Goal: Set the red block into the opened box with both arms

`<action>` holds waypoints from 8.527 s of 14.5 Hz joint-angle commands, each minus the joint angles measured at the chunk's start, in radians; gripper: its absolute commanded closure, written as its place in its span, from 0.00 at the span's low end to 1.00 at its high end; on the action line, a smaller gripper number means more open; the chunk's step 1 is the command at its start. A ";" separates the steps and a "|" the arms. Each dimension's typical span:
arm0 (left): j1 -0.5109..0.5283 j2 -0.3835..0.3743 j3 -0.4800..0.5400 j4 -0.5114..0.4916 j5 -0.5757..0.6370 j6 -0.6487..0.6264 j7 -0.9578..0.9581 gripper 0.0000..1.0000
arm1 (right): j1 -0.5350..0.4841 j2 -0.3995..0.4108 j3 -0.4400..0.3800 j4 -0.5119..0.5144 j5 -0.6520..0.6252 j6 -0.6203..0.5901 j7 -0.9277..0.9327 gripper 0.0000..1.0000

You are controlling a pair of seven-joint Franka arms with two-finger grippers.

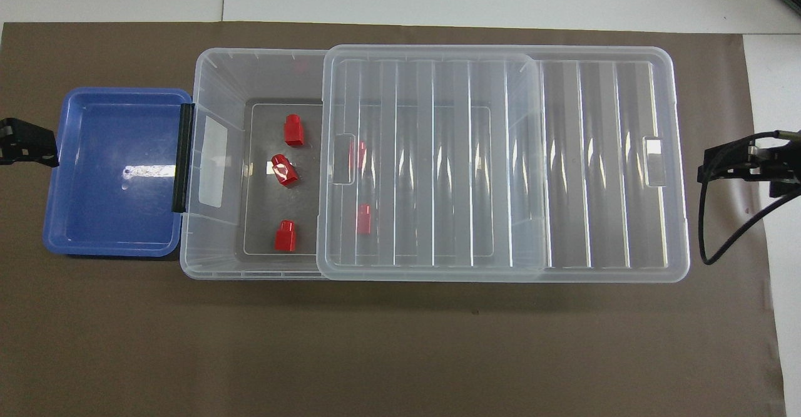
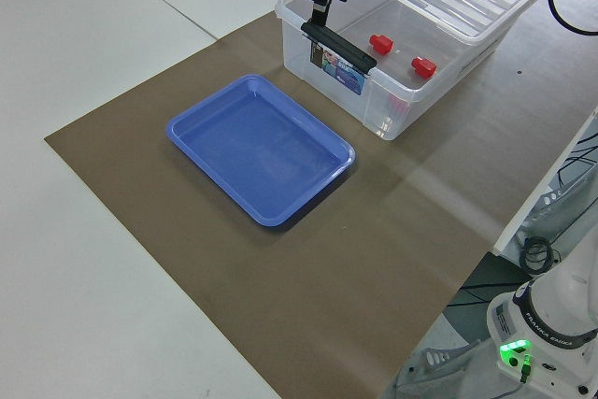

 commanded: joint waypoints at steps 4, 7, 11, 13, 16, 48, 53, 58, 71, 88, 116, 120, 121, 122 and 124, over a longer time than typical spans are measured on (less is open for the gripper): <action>0.005 -0.042 -0.015 -0.052 -0.014 0.010 0.021 0.00 | -0.018 -0.011 0.008 -0.020 0.026 0.016 -0.013 0.00; 0.005 -0.040 -0.016 -0.052 -0.016 0.029 0.024 0.00 | -0.018 -0.014 0.008 -0.021 0.026 0.022 -0.013 0.00; 0.005 -0.016 -0.003 -0.043 -0.049 0.021 0.069 0.00 | -0.018 -0.014 0.008 -0.024 0.026 0.022 -0.013 0.00; -0.023 -0.002 0.033 -0.023 -0.053 -0.017 0.070 0.00 | -0.018 -0.014 0.008 -0.024 0.026 0.024 -0.013 0.00; -0.044 -0.002 0.074 -0.029 -0.077 -0.025 0.146 0.00 | -0.018 -0.014 0.008 -0.024 0.026 0.032 -0.014 0.00; -0.129 -0.028 0.140 -0.034 -0.108 0.004 0.156 0.00 | -0.013 -0.029 0.008 -0.072 0.020 0.081 -0.104 0.17; -0.130 -0.029 0.140 -0.034 -0.108 0.006 0.155 0.00 | -0.085 -0.011 0.005 -0.104 0.020 0.166 -0.288 1.00; -0.138 -0.029 0.140 -0.034 -0.108 0.009 0.153 0.00 | -0.168 0.073 0.005 -0.173 0.050 0.390 -0.644 1.00; -0.132 -0.031 0.143 -0.035 -0.108 -0.005 0.147 0.00 | -0.128 0.208 0.013 -0.175 0.195 0.530 -0.662 1.00; -0.130 -0.032 0.154 -0.035 -0.108 -0.005 0.145 0.00 | 0.085 0.211 0.013 -0.199 0.196 0.576 -0.341 1.00; -0.130 -0.032 0.154 -0.037 -0.108 -0.008 0.145 0.00 | 0.156 0.202 0.013 -0.236 0.314 0.581 -0.292 1.00; -0.130 -0.032 0.154 -0.037 -0.106 -0.007 0.145 0.00 | 0.157 0.202 0.013 -0.236 0.317 0.576 -0.293 1.00; -0.130 -0.032 0.154 -0.037 -0.106 -0.007 0.145 0.00 | 0.157 0.202 0.013 -0.234 0.317 0.576 -0.296 1.00; -0.130 -0.032 0.154 -0.037 -0.108 -0.007 0.145 0.00 | 0.156 0.204 0.013 -0.230 0.316 0.573 -0.298 1.00; -0.130 -0.033 0.154 -0.037 -0.108 -0.008 0.145 0.00 | 0.157 0.202 0.008 -0.215 0.293 0.567 -0.281 1.00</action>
